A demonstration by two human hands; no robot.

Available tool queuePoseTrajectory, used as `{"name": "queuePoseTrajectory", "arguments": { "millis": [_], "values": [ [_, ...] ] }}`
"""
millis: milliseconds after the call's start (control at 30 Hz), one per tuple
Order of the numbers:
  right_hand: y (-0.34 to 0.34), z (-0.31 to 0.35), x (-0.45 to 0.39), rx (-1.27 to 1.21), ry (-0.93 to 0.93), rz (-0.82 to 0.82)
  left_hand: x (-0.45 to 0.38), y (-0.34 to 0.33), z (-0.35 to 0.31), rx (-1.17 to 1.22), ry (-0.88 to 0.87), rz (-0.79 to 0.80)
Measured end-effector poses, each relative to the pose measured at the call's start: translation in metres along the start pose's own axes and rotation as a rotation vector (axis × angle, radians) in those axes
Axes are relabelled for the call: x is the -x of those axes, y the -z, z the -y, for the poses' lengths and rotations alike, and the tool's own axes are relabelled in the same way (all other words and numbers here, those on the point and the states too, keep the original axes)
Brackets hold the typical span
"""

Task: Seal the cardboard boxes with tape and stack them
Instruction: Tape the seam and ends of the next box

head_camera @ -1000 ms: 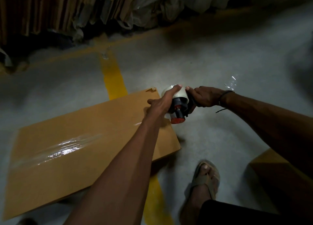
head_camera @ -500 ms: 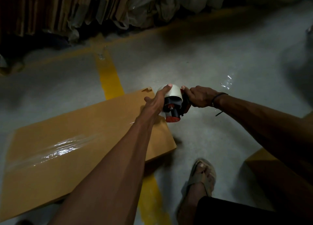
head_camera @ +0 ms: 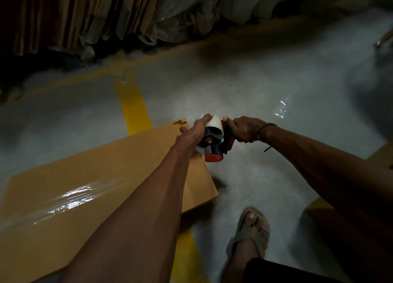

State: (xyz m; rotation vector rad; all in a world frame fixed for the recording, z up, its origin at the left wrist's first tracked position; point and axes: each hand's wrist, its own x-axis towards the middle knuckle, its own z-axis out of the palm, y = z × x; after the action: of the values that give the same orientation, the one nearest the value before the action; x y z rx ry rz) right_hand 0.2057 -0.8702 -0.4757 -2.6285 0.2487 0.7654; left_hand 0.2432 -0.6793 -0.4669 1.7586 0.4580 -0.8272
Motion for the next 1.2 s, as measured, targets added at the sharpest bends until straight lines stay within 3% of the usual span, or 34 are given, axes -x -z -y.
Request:
{"name": "queuePoseTrajectory", "arguments": {
  "millis": [167, 333, 433, 533, 633, 767, 967, 1200],
  "values": [
    [-0.007, -0.008, -0.001, 0.149, 0.063, -0.137, 0.021, -0.004, 0.002, 0.020, 0.036, 0.025],
    [-0.019, -0.038, 0.008, 0.201, -0.036, -0.380, 0.023, 0.009, 0.009, -0.273, -0.019, 0.103],
    [-0.041, -0.047, 0.017, 0.188, -0.139, -0.501, 0.021, 0.017, 0.021, -0.548, 0.003, 0.001],
    [-0.080, -0.049, 0.014, 0.051, -0.219, -0.425, 0.031, 0.022, 0.045, -0.792, -0.226, -0.208],
    [-0.119, -0.048, 0.003, -0.046, -0.236, -0.235, 0.035, 0.025, 0.081, -0.847, -0.551, -0.358],
    [-0.144, -0.048, -0.009, -0.059, -0.232, -0.111, 0.027, 0.022, 0.117, -0.884, -0.775, -0.486],
    [-0.164, -0.047, -0.008, -0.125, -0.223, -0.071, 0.024, 0.022, 0.123, -0.864, -0.775, -0.581],
    [-0.163, -0.030, -0.001, -0.150, -0.222, 0.020, 0.021, 0.019, 0.121, -0.878, -0.770, -0.560]
  ]
}}
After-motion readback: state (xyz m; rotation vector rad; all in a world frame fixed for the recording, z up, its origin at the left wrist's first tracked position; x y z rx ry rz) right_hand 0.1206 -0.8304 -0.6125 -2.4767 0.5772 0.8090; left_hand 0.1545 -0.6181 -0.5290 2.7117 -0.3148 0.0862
